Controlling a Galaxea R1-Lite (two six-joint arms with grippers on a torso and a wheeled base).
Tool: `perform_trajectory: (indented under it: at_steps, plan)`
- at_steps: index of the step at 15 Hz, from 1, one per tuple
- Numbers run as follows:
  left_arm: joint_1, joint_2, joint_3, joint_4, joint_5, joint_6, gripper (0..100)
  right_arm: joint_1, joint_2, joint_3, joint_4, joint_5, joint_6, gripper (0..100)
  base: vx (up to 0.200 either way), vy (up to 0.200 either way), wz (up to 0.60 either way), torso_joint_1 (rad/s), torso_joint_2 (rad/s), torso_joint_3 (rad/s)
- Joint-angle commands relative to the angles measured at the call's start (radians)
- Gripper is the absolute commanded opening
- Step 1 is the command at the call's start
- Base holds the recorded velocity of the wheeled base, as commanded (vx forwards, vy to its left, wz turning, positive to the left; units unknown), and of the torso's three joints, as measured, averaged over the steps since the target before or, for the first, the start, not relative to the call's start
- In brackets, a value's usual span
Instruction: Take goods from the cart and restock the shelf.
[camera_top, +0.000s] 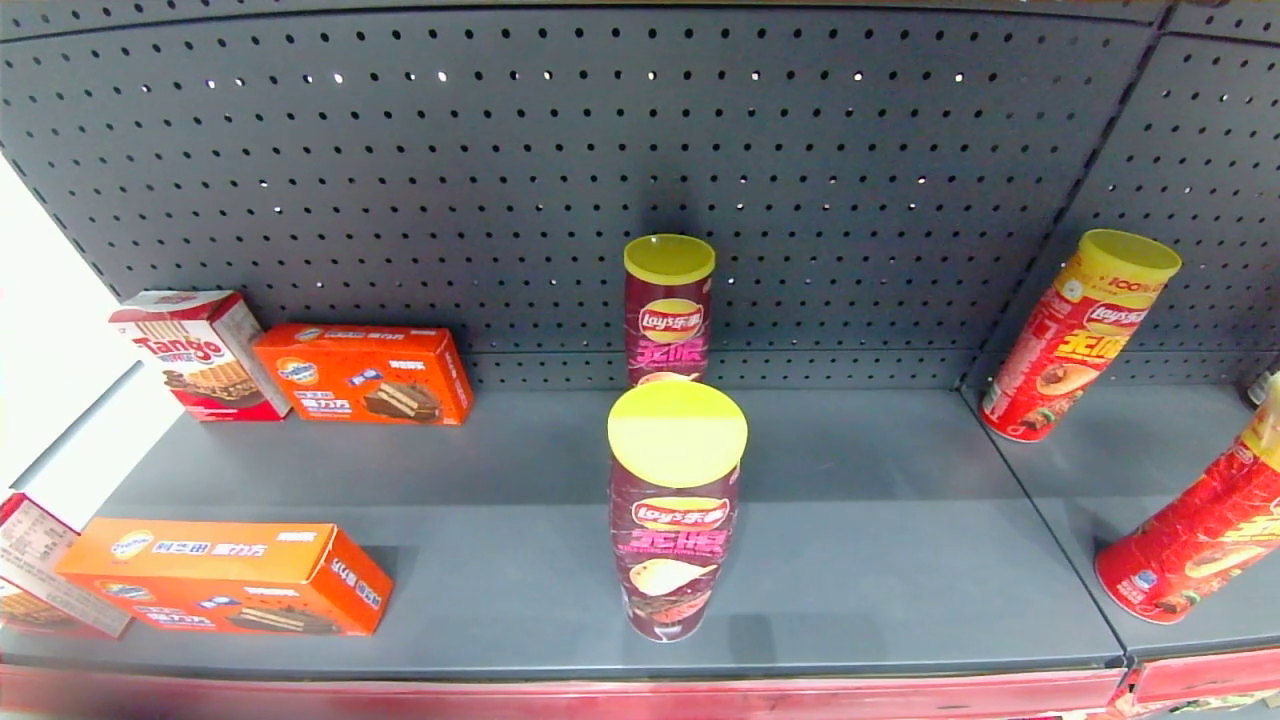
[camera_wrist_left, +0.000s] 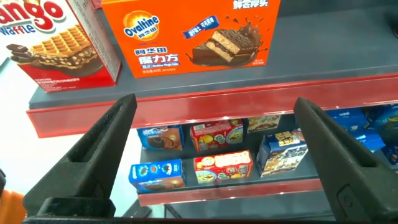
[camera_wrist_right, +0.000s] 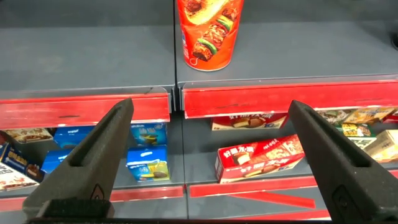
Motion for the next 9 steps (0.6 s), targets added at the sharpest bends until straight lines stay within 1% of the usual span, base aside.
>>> perform_trajectory:
  at_steps: [1,8,9]
  plan:
    - [-0.001,0.002,0.0,0.0,-0.001,-0.001,100,-0.003,0.0,0.001,-0.001,-0.008,0.0,100,0.0,0.0,0.0,0.0,0.0,0.0]
    - [0.001,0.002,0.0,0.0,-0.001,0.007,100,0.001,-0.002,0.001,-0.002,-0.013,0.002,100,0.0,0.0,0.0,0.0,0.0,0.0]
    - [0.001,0.002,0.0,0.0,0.002,-0.005,100,0.001,-0.002,0.001,-0.002,-0.013,0.0,100,0.0,0.0,0.0,0.0,0.0,0.0]
